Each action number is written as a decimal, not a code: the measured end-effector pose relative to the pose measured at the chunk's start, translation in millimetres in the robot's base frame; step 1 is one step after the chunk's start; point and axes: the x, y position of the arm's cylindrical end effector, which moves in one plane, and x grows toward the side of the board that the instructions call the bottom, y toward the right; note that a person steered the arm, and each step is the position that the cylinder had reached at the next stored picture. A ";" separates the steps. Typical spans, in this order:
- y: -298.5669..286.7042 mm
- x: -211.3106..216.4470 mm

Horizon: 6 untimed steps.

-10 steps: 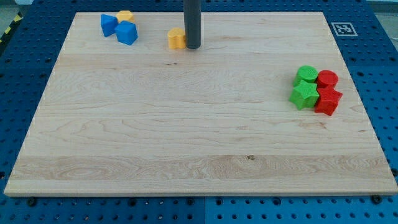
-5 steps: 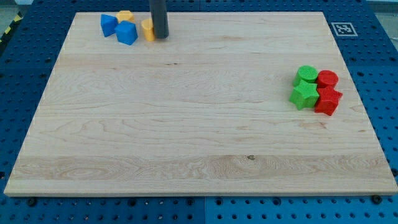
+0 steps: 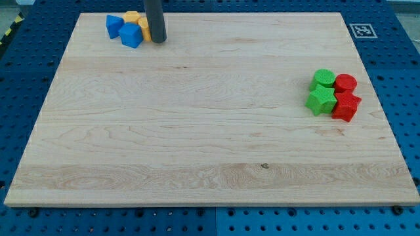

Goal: Move the yellow blocks into the blue blocks

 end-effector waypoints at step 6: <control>-185.0 20.3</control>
